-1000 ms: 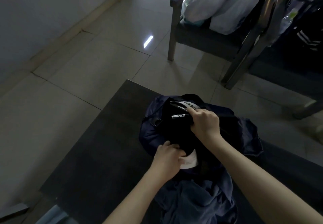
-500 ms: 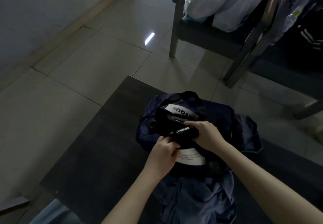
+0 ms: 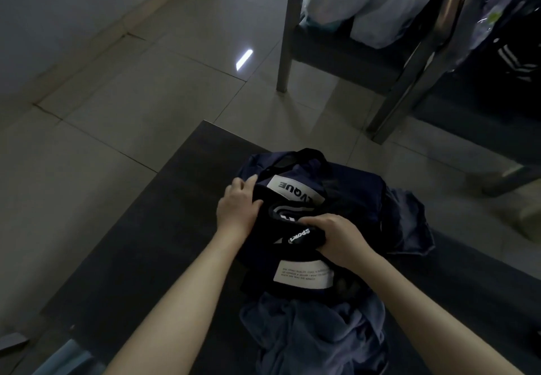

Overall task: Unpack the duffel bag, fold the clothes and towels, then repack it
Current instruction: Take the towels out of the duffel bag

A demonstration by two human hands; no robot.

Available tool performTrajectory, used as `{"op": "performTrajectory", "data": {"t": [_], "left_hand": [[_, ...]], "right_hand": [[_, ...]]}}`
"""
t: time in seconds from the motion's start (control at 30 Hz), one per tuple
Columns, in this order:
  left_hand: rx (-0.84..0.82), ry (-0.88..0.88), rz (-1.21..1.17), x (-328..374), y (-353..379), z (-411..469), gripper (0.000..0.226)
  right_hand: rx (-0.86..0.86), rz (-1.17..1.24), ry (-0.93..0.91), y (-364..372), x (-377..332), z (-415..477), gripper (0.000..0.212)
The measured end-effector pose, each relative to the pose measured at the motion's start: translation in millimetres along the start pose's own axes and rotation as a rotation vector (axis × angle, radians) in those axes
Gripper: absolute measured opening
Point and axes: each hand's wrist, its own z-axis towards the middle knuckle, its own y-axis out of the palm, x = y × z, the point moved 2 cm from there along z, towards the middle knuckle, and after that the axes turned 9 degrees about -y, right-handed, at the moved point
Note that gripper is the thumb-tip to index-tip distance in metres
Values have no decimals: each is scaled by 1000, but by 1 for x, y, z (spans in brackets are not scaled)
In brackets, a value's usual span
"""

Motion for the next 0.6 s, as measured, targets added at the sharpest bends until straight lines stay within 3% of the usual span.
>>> {"op": "performTrajectory", "data": {"t": [0.17, 0.37, 0.5, 0.6], "left_hand": [[58, 213, 219, 29, 2, 28, 29], [110, 274, 55, 82, -34, 26, 31], [90, 296, 7, 96, -49, 14, 30], [70, 302, -32, 82, -47, 8, 26]], "right_hand": [[-29, -37, -118, 8, 0, 1, 40], [-63, -99, -202, 19, -12, 8, 50], [-2, -120, 26, 23, -15, 17, 47], [82, -267, 155, 33, -17, 15, 47]]}}
